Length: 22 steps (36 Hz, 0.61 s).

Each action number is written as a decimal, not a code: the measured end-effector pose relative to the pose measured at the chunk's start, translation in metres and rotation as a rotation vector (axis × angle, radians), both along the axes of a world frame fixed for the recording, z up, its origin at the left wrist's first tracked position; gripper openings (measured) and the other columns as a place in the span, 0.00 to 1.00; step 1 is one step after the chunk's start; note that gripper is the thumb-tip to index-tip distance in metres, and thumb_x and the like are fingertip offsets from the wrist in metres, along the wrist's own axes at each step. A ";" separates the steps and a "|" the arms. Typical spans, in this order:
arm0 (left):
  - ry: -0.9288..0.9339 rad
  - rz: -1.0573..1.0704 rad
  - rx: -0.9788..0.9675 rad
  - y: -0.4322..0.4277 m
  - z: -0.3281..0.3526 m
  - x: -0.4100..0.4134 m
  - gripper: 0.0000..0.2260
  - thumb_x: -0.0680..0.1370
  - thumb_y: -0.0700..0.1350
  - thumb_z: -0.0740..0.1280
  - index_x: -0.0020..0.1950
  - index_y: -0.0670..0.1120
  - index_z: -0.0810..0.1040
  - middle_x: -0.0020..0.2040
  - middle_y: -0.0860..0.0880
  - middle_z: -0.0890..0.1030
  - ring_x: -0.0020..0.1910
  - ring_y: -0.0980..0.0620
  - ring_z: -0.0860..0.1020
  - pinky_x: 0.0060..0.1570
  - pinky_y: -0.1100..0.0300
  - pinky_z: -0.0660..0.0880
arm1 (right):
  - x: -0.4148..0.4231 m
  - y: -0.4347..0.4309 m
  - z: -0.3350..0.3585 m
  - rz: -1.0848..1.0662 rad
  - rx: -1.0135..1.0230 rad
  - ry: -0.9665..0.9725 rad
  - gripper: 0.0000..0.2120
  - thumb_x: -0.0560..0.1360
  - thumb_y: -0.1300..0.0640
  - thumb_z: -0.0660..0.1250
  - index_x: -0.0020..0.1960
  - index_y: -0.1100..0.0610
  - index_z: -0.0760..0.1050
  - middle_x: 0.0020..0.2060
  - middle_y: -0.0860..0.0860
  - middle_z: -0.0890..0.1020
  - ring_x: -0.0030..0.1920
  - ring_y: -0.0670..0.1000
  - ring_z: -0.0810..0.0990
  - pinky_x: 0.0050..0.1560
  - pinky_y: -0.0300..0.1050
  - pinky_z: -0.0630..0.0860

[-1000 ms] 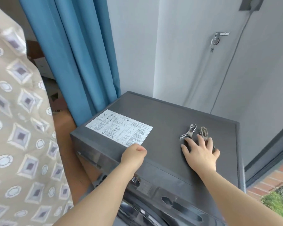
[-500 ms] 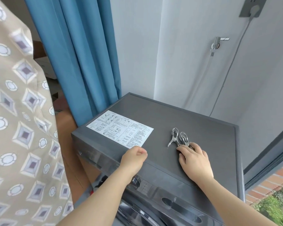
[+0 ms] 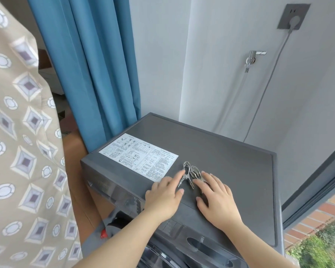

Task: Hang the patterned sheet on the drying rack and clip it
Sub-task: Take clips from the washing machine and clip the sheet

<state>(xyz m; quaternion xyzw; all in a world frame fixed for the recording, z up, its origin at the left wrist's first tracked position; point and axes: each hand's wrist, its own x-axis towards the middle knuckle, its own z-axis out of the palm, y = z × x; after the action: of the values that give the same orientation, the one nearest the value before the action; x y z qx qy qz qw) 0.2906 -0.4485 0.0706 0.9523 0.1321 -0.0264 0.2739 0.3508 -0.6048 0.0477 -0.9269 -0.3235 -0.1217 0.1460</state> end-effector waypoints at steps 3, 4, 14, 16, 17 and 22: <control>0.049 -0.062 0.147 -0.003 -0.002 0.005 0.18 0.81 0.55 0.50 0.70 0.68 0.55 0.68 0.57 0.63 0.65 0.49 0.61 0.61 0.50 0.60 | 0.001 0.002 -0.002 -0.083 -0.007 0.008 0.16 0.67 0.47 0.56 0.48 0.49 0.79 0.52 0.49 0.81 0.51 0.53 0.80 0.43 0.47 0.78; 0.059 -0.068 0.173 -0.003 -0.003 0.005 0.16 0.81 0.55 0.50 0.69 0.67 0.59 0.68 0.57 0.63 0.65 0.48 0.61 0.61 0.50 0.60 | 0.002 0.002 -0.003 -0.109 -0.019 0.021 0.15 0.67 0.47 0.56 0.44 0.49 0.80 0.50 0.49 0.82 0.47 0.54 0.82 0.42 0.47 0.78; 0.003 0.179 0.168 -0.012 0.000 0.010 0.22 0.77 0.62 0.54 0.63 0.48 0.64 0.64 0.50 0.67 0.64 0.48 0.64 0.56 0.52 0.68 | 0.003 0.000 -0.007 -0.083 0.107 -0.033 0.10 0.63 0.60 0.63 0.43 0.52 0.75 0.45 0.48 0.82 0.41 0.54 0.82 0.37 0.44 0.77; 0.048 0.183 0.184 -0.017 0.000 0.015 0.29 0.75 0.65 0.55 0.70 0.49 0.57 0.67 0.49 0.62 0.66 0.47 0.61 0.56 0.51 0.67 | 0.001 0.000 -0.005 -0.146 0.082 0.045 0.12 0.63 0.56 0.62 0.46 0.52 0.74 0.46 0.48 0.82 0.43 0.54 0.82 0.39 0.44 0.77; 0.080 0.168 0.213 -0.019 0.000 0.018 0.32 0.75 0.66 0.55 0.72 0.50 0.53 0.68 0.50 0.60 0.67 0.47 0.60 0.56 0.51 0.67 | 0.002 0.000 -0.004 -0.206 0.060 0.055 0.14 0.64 0.53 0.60 0.49 0.53 0.75 0.49 0.49 0.82 0.45 0.55 0.82 0.41 0.45 0.77; 0.163 0.163 0.307 -0.020 0.003 0.026 0.27 0.76 0.63 0.56 0.69 0.49 0.60 0.67 0.49 0.63 0.66 0.48 0.60 0.53 0.53 0.67 | 0.007 0.001 -0.004 -0.367 -0.056 0.196 0.26 0.75 0.44 0.56 0.70 0.54 0.63 0.72 0.48 0.64 0.71 0.51 0.61 0.68 0.46 0.58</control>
<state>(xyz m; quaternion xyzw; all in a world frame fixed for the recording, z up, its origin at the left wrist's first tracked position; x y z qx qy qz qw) 0.3163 -0.4690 0.0732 0.9638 0.2327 -0.0608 0.1149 0.3574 -0.6036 0.0442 -0.9815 -0.1365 -0.0465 0.1263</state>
